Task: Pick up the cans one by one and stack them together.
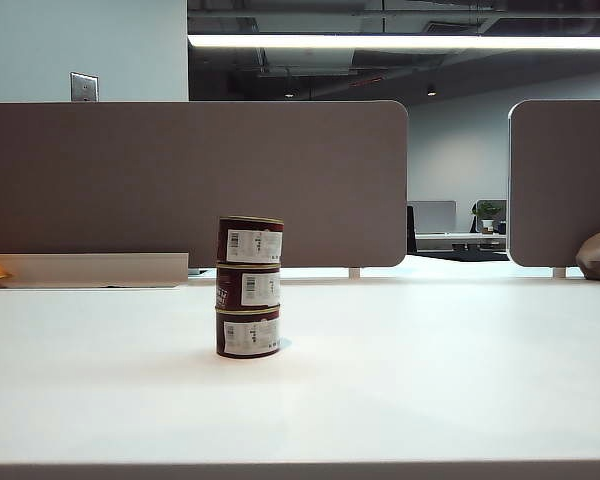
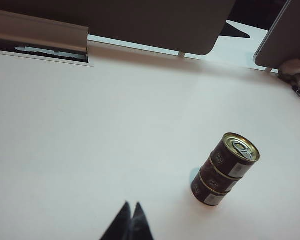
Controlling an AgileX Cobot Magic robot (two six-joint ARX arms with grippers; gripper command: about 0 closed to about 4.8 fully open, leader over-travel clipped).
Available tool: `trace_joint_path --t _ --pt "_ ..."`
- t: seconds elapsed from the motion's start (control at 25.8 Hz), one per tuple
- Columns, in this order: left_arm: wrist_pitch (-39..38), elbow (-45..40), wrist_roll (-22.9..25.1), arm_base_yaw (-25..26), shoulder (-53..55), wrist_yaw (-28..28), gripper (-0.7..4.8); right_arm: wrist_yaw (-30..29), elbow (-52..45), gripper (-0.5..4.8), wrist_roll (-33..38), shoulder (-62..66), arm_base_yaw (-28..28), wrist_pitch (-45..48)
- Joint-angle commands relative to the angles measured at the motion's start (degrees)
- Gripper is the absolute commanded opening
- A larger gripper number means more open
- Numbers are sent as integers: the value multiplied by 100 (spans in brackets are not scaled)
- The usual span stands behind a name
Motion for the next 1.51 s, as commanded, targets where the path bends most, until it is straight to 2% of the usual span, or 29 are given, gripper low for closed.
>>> trace_joint_path --t 0.04,0.35,0.62,0.81,1.05,1.36,1.51 --pt "72 9 9 -2 2 -2 -5 0 28 -1 -9 -203 -24 92" --pt "70 9 9 -2 2 0 -5 -9 22 0 -9 -369 -24 -15" --pt "70 9 9 -2 2 0 -5 -13 -549 0 -9 -428 -24 20" --pt "70 9 9 -2 2 0 -5 -15 -1108 0 -9 -428 -24 535" --pt "70 9 9 -2 2 0 -5 -17 -1875 0 -9 -431 -24 1593" --pt "70 9 9 -2 2 0 -5 -13 -1875 0 -9 -431 -61 1602" --pt "70 9 9 -2 2 0 -5 -13 -1875 0 -9 -431 -420 1711"
